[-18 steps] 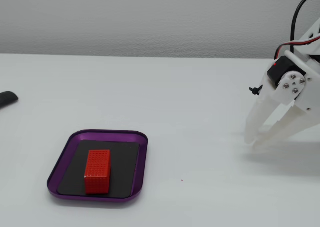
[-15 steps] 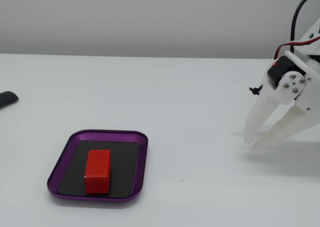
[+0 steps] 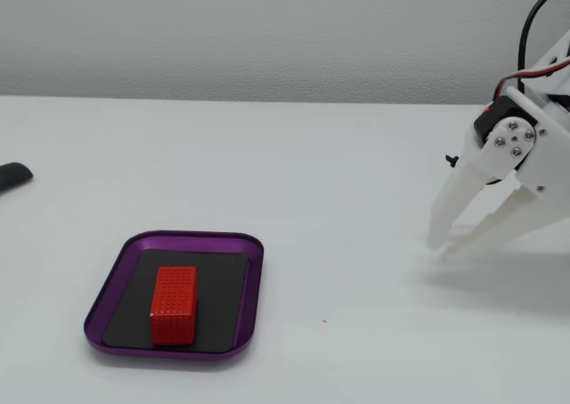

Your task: Remove the cube from the box.

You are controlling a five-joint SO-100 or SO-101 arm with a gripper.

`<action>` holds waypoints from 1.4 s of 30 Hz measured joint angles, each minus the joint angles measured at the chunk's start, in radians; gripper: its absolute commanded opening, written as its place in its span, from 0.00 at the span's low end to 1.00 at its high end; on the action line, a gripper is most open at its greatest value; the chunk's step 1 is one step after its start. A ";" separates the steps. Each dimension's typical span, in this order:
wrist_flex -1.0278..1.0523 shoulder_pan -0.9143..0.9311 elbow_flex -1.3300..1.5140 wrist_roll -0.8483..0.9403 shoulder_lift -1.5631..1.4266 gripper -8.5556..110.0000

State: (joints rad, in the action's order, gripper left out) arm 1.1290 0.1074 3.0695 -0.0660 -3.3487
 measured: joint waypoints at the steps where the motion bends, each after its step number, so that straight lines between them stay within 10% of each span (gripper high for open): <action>1: -0.014 0.000 0.000 0.000 0.000 0.07; 11: -0.123 0.009 -0.218 0.092 0.126 0.07; 42: -0.057 -0.089 -1.663 0.172 1.917 0.25</action>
State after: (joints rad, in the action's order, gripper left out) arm 1.0723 0.0184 1.4067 0.1058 -1.4312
